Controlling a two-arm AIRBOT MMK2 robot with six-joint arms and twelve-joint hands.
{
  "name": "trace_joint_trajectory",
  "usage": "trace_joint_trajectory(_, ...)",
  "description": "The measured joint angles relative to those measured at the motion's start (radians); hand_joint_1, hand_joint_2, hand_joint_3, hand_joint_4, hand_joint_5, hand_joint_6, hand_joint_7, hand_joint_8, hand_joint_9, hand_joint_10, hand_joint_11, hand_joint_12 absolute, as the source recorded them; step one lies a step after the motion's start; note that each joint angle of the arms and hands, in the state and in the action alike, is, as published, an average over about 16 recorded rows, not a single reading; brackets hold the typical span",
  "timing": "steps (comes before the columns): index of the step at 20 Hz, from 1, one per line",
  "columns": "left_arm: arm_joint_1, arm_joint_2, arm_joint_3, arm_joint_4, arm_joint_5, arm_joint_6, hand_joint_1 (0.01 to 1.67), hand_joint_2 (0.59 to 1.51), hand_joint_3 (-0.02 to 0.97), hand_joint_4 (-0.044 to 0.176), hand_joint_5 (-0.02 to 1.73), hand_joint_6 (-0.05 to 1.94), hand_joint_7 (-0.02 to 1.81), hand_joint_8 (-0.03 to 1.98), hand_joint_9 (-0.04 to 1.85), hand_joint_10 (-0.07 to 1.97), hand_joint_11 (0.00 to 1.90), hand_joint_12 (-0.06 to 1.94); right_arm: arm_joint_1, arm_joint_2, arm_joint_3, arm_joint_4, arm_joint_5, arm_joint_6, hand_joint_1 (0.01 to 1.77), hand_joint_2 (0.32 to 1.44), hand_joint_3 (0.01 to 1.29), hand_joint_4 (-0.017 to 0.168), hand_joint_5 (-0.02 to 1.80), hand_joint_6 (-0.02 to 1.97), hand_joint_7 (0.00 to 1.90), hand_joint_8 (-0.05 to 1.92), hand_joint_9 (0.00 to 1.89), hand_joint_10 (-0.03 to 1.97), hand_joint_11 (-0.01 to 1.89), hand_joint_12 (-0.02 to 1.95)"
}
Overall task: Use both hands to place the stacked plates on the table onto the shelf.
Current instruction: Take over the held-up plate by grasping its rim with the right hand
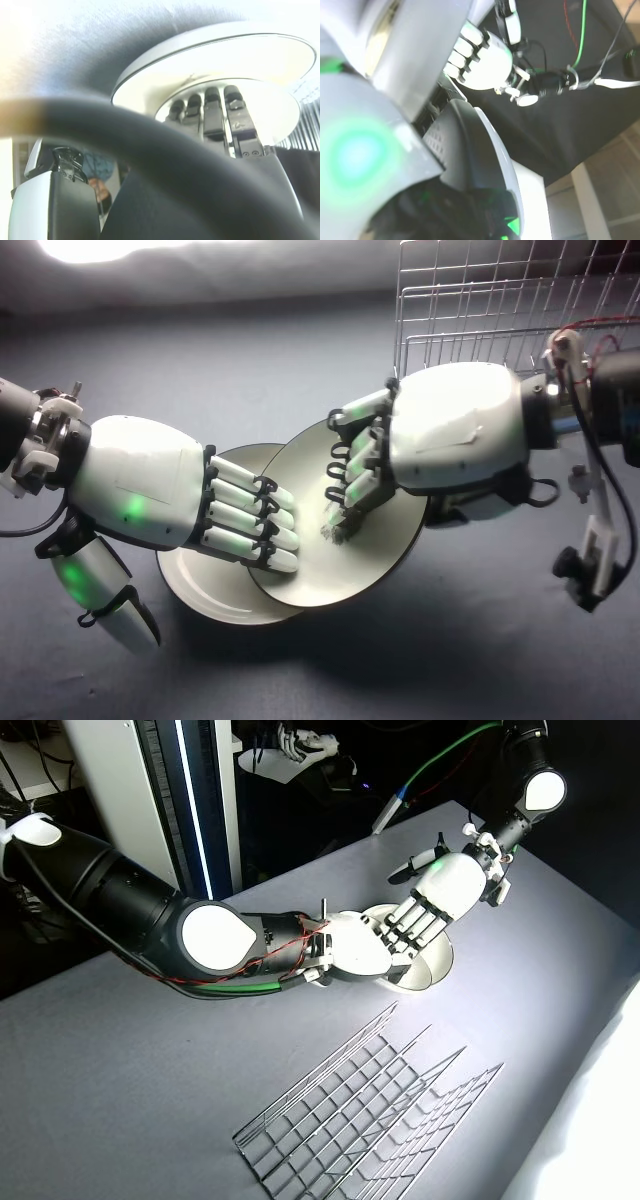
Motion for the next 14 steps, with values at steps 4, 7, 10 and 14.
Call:
trace_joint_trajectory(4, -0.005, 0.000, 0.003, 0.003, -0.002, 0.000, 0.01, 1.102, 0.007, -0.009, -0.02, -0.03, -0.02, -0.03, 0.01, 0.00, 0.01, 0.01, 0.005, -0.014, 0.009, 0.008, 0.008, -0.004, 1.26, 1.02, 0.01, 0.000, 0.70, 0.25, 0.72, 0.24, 0.72, 0.29, 0.45, 1.15)
trace_joint_trajectory(7, -0.015, 0.002, 0.004, 0.004, -0.002, -0.003, 0.01, 1.102, 0.006, -0.006, -0.02, -0.03, -0.01, -0.02, 0.01, 0.00, 0.01, 0.01, 0.008, -0.022, 0.013, 0.011, 0.012, -0.006, 1.28, 0.99, 0.01, -0.001, 0.78, 0.37, 0.82, 0.32, 0.82, 0.45, 0.60, 1.13)
trace_joint_trajectory(10, -0.031, 0.013, 0.003, 0.001, 0.001, -0.009, 0.01, 1.102, 0.007, -0.004, -0.01, -0.02, -0.01, -0.01, 0.01, 0.00, 0.01, 0.01, 0.012, -0.028, 0.016, 0.011, 0.015, -0.008, 1.29, 0.97, 0.02, -0.002, 0.82, 0.49, 0.87, 0.42, 0.87, 0.65, 0.72, 1.07)
trace_joint_trajectory(14, -0.066, 0.047, -0.010, -0.023, 0.010, -0.019, 0.01, 1.103, 0.007, -0.001, 0.00, -0.01, 0.00, 0.00, 0.02, 0.00, 0.01, 0.01, 0.020, -0.031, 0.016, 0.012, 0.016, -0.009, 1.28, 0.95, 0.01, -0.003, 0.82, 0.60, 0.90, 0.50, 0.89, 0.88, 0.79, 1.03)
